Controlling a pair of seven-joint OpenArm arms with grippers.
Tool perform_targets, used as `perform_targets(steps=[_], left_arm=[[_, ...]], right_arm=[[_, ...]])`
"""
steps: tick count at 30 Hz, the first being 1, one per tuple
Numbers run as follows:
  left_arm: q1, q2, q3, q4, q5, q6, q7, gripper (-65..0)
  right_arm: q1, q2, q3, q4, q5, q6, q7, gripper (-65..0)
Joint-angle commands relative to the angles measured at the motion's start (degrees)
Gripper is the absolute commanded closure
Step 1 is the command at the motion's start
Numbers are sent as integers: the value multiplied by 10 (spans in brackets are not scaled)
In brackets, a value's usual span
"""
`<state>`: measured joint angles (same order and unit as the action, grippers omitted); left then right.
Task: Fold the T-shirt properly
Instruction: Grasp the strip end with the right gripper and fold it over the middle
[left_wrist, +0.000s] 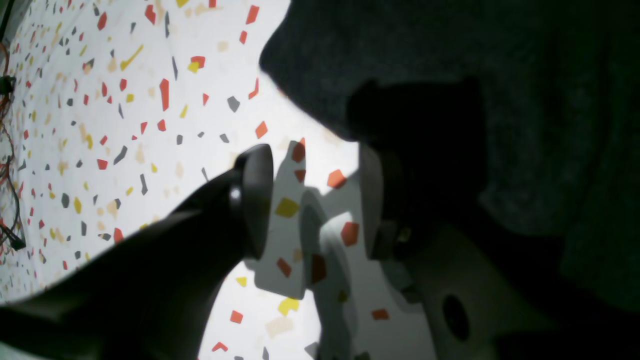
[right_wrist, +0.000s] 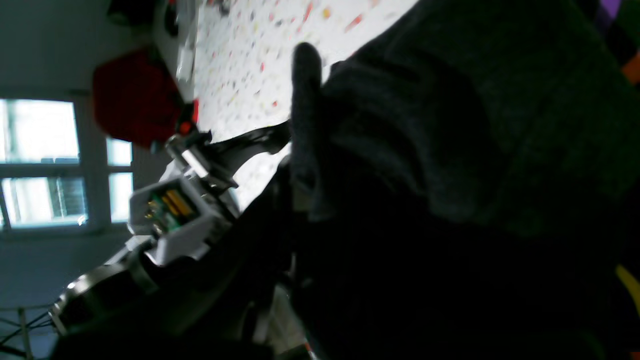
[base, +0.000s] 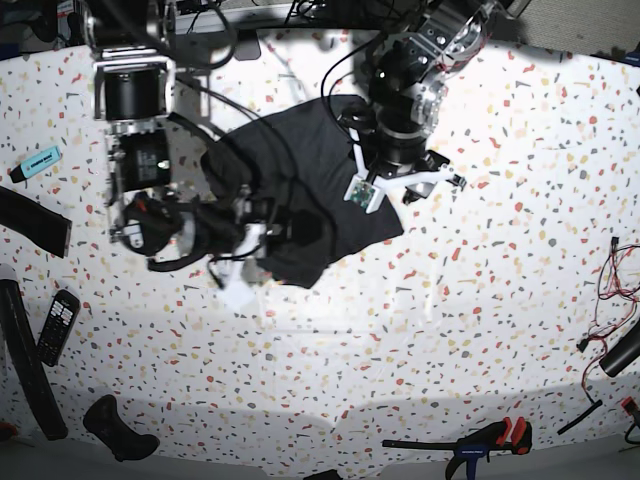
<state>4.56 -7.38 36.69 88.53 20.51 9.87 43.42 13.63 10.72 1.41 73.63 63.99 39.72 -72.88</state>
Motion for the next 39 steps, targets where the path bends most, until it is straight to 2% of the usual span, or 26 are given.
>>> perform_targets(steps=[1, 7, 12, 15, 18, 24, 29, 32, 33, 35, 38, 39], left_arm=[[-1, 2, 1, 3, -11, -9, 6, -279], [-1, 4, 1, 3, -10, -9, 13, -279], [-2, 8, 1, 3, -9, -9, 17, -279], [-1, 8, 1, 3, 36, -9, 29, -279], [-1, 7, 1, 3, 96, -9, 54, -279], [-2, -8, 0, 3, 156, -4, 79, -279], [-8, -20, 0, 18, 211, 38, 113, -279], [-25, -27, 0, 32, 292, 114, 173, -279], [-33, -29, 0, 35, 316, 131, 192, -279], [-50, -35, 0, 37, 333, 136, 212, -279], [-68, -41, 0, 37, 326, 136, 213, -279], [-70, -43, 0, 37, 326, 136, 213, -279]], right_arm=[[15, -10, -3, 10, 20, 3, 6, 0], [14, -81, -4, 10, -44, 3, 22, 0], [12, -140, -3, 10, -47, 3, 25, 0], [6, -160, -3, 10, -58, 3, 24, 0], [0, -150, -3, 10, -71, 3, 22, 0], [-3, -90, -3, 10, -52, 3, 22, 0], [-3, -59, -3, 10, 0, 3, 22, 0], [-3, -58, -3, 10, 1, 3, 21, 0], [-3, -59, -3, 10, 1, 3, 21, 0], [-3, -63, -4, 10, 1, 3, 21, 0], [-3, -63, -9, 10, -1, 3, 15, 0], [-3, -63, -11, 10, -3, 3, 3, -81]])
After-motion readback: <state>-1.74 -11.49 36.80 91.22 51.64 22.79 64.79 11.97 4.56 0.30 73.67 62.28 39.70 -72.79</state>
